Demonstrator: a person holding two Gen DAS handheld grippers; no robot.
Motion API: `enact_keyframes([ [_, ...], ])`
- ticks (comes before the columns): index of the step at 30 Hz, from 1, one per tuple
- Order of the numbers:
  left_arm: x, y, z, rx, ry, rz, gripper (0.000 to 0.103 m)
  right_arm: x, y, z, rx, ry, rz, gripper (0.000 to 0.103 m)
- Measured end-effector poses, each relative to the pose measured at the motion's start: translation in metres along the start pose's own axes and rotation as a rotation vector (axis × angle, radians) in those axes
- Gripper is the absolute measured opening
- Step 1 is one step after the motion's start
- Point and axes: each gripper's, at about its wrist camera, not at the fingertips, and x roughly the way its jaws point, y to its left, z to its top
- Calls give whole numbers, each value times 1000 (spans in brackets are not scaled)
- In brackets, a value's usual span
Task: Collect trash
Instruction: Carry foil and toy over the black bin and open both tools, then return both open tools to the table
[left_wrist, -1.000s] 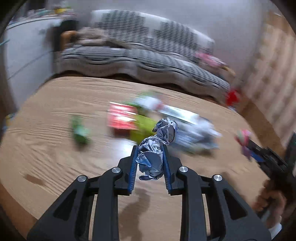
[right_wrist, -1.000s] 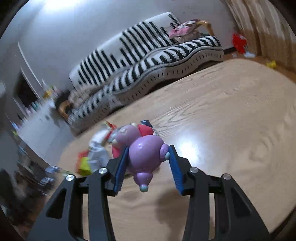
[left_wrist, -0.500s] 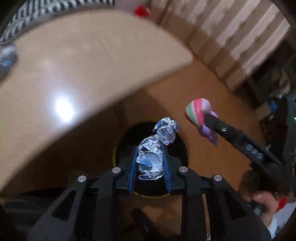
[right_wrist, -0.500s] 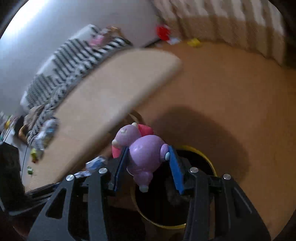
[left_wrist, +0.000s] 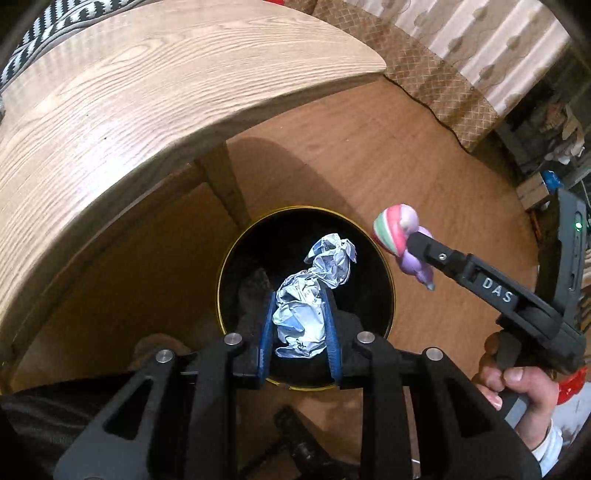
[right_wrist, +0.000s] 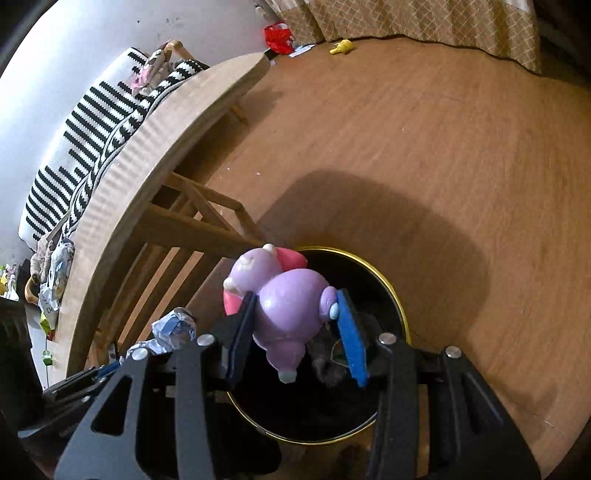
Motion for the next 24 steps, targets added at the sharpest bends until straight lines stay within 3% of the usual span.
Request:
enact_keyframes([
  [3, 0, 0, -4, 16, -4, 17, 28, -3, 2, 1, 0, 5, 1, 46],
  [4, 1, -1, -4, 14, -6, 27, 54, -3, 3, 6, 17, 7, 19, 52],
  [5, 1, -1, -5, 3, -7, 16, 73, -4, 1, 9, 43, 9, 38, 77],
  [6, -1, -1, -7, -16, -31, -6, 97, -9, -4, 11, 94, -10, 49, 93],
  [8, -7, -6, -10, -16, -77, -29, 97, -18, -10, 13, 162, -59, 3, 97],
  [11, -23, -12, -10, 53, -119, -25, 97, -32, -8, 16, 135, -108, -108, 97],
  [15, -95, 0, -7, 122, -308, 46, 97, -56, 17, 14, 8, -234, -259, 97],
  [17, -131, 22, -9, 100, -380, 130, 97, -61, 40, 14, -62, -268, -306, 97],
  [18, -155, 44, -12, 60, -427, 212, 97, -62, 48, 15, -80, -271, -300, 97],
  [21, -196, 105, -25, -78, -478, 376, 97, -60, 84, 22, -138, -275, -233, 96],
  [24, -236, 196, -56, -277, -491, 545, 97, -54, 142, 26, -220, -269, -147, 97],
])
